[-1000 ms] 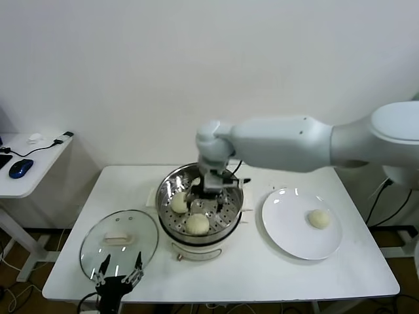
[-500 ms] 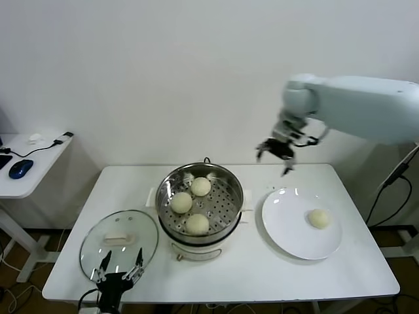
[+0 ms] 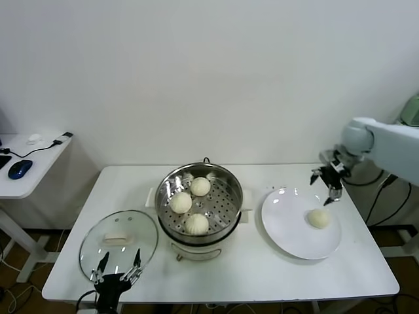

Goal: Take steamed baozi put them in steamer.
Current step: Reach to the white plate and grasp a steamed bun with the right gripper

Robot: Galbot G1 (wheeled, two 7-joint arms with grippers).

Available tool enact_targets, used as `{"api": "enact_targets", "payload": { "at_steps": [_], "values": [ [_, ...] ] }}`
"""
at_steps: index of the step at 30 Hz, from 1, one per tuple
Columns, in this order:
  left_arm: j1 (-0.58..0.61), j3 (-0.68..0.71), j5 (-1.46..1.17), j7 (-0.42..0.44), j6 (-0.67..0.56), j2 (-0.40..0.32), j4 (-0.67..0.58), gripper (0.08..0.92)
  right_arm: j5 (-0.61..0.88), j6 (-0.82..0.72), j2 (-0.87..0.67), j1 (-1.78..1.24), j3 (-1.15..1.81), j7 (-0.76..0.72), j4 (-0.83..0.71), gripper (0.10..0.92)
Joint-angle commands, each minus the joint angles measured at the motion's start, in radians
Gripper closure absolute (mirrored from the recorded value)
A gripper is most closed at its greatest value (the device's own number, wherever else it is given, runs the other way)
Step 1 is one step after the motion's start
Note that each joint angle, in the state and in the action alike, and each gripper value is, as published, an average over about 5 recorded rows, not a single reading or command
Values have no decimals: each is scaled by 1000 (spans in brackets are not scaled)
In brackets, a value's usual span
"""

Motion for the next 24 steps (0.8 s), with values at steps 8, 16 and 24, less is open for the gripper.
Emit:
{"api": "enact_targets", "payload": {
  "at_steps": [8,16,24],
  "values": [
    [19,1,11,0,-9,-6,-2,177,-167,-85,12,-424,360,39,-225,203],
    [22,6,19,-3,-12,-10,0,177,-192,-81,62,-440,411,51,-264,203],
    [27,5,18,-7,-17,-9,-1,177,-191,-84,53,-422,385,29,-236,203]
  ]
}}
